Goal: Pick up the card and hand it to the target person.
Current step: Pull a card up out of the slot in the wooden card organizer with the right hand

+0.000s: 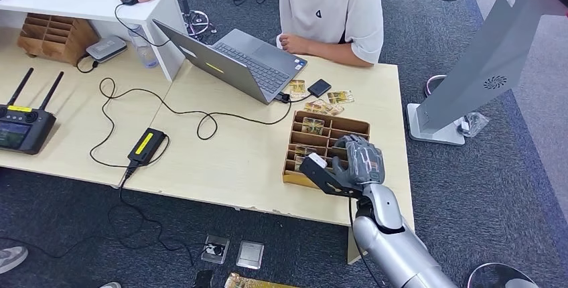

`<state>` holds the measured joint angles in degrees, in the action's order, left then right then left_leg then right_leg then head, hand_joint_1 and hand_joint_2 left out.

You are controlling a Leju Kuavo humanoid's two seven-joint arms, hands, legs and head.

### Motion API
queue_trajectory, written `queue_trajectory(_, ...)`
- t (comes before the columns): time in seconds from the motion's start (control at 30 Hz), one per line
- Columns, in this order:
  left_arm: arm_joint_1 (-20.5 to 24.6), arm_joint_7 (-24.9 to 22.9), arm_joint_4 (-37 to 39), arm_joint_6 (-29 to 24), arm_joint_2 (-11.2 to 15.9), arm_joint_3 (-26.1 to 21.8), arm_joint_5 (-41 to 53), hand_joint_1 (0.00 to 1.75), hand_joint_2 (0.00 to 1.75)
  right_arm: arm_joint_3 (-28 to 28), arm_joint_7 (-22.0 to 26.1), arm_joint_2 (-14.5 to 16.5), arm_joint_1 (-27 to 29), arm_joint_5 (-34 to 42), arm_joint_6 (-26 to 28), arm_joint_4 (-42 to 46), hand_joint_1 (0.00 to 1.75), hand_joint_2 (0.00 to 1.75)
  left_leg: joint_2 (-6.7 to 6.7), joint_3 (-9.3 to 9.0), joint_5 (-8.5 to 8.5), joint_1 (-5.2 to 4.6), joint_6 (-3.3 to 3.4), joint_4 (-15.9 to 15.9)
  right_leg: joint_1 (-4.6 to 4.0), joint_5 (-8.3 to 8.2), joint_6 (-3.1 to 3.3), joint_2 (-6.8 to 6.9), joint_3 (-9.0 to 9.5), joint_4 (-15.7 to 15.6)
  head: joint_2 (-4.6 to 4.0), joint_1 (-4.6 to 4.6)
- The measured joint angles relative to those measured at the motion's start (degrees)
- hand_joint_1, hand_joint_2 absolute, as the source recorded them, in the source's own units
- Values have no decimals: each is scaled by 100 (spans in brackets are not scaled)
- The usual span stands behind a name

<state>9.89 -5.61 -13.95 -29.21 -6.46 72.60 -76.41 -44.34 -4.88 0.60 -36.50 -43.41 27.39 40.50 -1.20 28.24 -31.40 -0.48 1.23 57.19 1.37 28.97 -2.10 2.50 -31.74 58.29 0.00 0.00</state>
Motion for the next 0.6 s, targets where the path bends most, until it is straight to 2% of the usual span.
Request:
queue_trajectory(0.4,-5,-42,2,-51,4,-3,-8,0,175,-46,69,80,24,5,68,81,175,175,-5,-1,0,0,-1,0,-1,-1,1,-5,-1,1,0,0)
queue_trajectory(0.6,3,-38,-2,-29,1,24,20,0,175,4,110,24,72,0,232,307,175,175,-3,0,2,2,-3,-2,-3,-3,3,-6,-2,-2,0,0)
